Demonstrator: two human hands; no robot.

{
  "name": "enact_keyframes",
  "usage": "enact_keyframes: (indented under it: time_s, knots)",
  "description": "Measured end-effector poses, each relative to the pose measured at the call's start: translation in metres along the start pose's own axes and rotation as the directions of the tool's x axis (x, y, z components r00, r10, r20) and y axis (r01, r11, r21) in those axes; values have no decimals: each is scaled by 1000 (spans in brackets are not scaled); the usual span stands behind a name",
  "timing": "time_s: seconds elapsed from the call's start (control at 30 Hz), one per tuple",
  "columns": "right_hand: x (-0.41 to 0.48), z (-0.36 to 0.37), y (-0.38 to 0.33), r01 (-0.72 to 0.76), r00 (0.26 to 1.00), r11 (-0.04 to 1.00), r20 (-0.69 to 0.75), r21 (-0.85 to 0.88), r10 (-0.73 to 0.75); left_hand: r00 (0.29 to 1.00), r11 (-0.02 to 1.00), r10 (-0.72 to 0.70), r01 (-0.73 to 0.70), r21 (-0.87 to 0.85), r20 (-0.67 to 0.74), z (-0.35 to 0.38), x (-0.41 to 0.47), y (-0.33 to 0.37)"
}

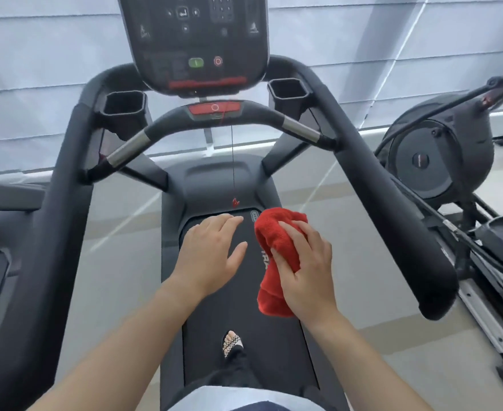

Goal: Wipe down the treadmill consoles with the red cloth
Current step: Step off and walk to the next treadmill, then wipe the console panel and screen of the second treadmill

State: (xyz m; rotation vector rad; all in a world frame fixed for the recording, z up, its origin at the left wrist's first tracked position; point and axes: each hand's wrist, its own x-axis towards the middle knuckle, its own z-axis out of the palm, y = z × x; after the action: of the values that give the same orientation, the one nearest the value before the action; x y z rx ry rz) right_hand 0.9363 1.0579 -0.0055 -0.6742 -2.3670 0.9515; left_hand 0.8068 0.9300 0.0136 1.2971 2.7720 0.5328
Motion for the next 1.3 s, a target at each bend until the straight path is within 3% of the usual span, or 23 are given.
enact_keyframes:
  time_s: [0.53,0.97,1.3]
  knots:
    - [212,94,-29,211,959,972,170,105,-227,942,959,-277,282,-4,-191,-47,129,-113]
    - [472,92,-16,301,949,928,20,219,-313,918,967,-252,253,-35,-307,-68,395,-144]
    - [569,107,9,334,939,913,2,234,-344,908,963,-256,269,-4,-332,-63,487,-151]
